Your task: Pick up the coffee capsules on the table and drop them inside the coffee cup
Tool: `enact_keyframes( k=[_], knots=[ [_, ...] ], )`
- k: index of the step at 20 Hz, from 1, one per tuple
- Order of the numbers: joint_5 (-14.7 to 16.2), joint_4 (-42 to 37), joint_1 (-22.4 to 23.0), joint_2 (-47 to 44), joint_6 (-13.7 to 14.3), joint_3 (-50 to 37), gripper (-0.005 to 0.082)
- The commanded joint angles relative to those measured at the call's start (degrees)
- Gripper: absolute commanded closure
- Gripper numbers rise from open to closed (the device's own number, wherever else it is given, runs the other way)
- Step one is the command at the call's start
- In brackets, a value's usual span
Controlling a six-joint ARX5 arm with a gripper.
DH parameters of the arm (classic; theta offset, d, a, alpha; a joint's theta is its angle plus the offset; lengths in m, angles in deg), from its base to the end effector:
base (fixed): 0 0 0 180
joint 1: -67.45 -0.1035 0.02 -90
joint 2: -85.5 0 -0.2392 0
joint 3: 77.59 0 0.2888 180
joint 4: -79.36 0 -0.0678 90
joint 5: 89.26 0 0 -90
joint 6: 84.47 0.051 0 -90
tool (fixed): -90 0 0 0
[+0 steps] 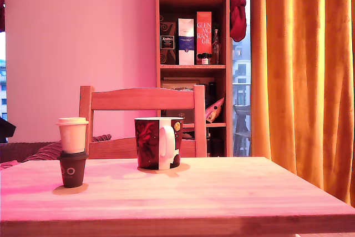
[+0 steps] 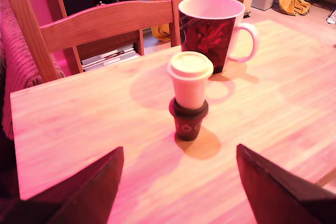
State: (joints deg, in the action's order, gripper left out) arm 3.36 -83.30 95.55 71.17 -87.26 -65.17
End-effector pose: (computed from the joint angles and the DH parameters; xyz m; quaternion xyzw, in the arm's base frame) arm 0.1656 -0.0911 0.1139 0.0137 0.1694 -0.2571 0.9513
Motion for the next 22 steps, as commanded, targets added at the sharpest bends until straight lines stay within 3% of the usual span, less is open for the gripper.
enact_keyframes(
  k=[1,6,10,22],
  knots=[
    [-0.13,-1.51,0.15,0.04,0.92,-0.76,0.0146],
    [0.52,-4.57,0.17,-2.47,1.38,-0.76,0.0146],
    [1.90,-12.37,0.15,-8.15,4.96,-0.76,0.0146],
    [3.63,-31.15,0.15,-27.65,5.84,-0.76,0.0146]
  ],
)
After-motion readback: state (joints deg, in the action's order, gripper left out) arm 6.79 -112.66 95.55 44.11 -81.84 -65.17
